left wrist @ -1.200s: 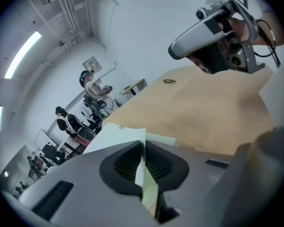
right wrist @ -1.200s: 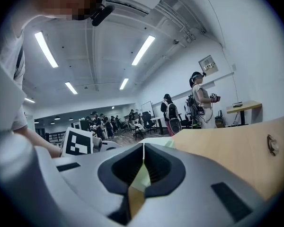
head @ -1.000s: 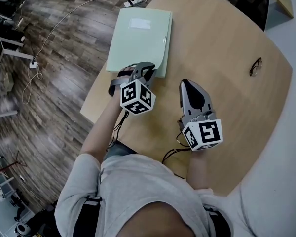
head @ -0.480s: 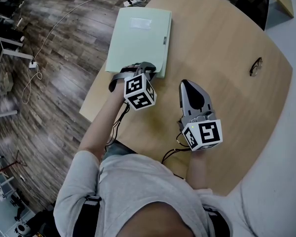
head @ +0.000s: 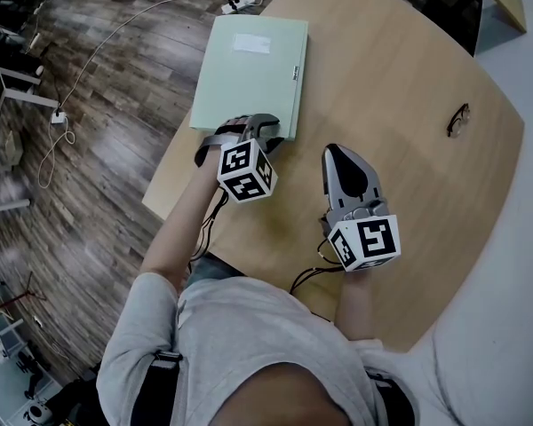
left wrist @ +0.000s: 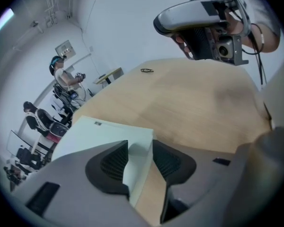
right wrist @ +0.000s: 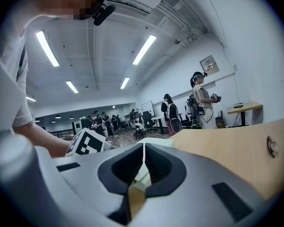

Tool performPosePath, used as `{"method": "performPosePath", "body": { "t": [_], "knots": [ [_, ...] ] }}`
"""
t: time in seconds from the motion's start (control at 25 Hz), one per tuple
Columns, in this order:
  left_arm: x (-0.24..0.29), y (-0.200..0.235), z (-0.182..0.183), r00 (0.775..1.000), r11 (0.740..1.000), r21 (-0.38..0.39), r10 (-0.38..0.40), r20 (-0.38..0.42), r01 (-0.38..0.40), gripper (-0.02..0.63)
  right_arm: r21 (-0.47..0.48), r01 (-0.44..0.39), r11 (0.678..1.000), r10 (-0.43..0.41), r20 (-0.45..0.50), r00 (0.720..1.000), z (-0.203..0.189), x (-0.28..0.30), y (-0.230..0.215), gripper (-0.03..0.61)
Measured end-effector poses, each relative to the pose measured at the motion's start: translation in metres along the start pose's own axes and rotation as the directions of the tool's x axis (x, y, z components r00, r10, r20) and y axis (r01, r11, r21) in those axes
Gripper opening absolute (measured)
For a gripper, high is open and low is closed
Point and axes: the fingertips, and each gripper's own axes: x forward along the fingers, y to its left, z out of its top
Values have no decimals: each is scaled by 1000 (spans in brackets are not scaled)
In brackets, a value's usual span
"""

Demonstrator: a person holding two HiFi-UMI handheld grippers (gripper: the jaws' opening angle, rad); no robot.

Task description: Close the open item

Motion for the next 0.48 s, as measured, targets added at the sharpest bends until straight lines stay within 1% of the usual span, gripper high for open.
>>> {"method": "performPosePath", "body": {
  "t": [0.08, 0.28, 0.48],
  "knots": [
    [3, -10, -1, 999, 998, -27, -48, 12, 48, 181, -2, -2, 1000, 2, -1, 1000, 0, -1, 0, 11],
    [8, -7, -3, 999, 994, -106, -13, 45, 18, 184, -5, -5, 1000, 5, 0, 1000, -1, -2, 1, 11],
    [5, -4, -2, 999, 994, -108, -1, 55, 7, 184, -14, -10, 1000, 10, 3, 1000, 2, -1, 8, 11]
  ]
}}
